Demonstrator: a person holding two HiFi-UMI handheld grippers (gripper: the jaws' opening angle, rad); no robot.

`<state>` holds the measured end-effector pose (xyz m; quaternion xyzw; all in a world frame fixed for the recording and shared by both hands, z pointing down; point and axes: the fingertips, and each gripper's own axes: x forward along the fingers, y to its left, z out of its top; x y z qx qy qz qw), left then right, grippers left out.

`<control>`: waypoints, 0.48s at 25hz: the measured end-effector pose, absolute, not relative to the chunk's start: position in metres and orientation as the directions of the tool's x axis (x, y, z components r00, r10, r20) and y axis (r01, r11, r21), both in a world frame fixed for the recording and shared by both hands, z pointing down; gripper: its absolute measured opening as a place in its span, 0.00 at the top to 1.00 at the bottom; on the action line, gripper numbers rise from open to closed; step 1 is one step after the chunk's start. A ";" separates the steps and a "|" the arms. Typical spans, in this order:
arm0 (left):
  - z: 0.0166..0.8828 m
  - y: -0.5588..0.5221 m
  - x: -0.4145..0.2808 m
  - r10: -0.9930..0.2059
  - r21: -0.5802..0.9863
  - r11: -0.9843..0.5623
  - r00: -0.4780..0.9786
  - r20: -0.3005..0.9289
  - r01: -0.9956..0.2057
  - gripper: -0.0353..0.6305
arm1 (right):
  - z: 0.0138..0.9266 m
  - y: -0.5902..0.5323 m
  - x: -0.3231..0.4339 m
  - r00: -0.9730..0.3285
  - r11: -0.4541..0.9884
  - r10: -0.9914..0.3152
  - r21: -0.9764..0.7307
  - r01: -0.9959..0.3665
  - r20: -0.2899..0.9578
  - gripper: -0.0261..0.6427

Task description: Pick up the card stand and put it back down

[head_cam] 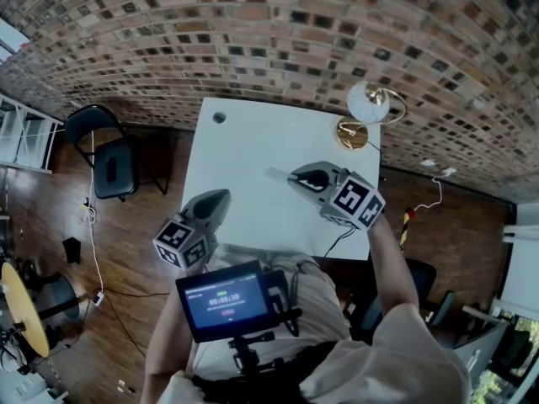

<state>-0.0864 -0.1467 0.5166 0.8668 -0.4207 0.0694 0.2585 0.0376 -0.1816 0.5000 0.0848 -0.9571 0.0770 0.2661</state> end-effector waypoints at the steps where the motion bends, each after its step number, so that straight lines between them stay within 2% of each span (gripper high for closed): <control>1: 0.519 -0.146 -0.087 -0.691 0.387 -0.512 0.635 0.345 -0.767 0.95 | 0.507 -0.181 0.037 -0.840 0.974 -0.117 -0.104 -0.201 0.531 0.92; 12: 0.555 -0.138 -0.088 -0.649 0.391 -0.504 0.637 0.417 -0.770 0.95 | 0.609 -0.170 0.031 -0.776 0.972 -0.060 -0.141 -0.189 0.628 0.92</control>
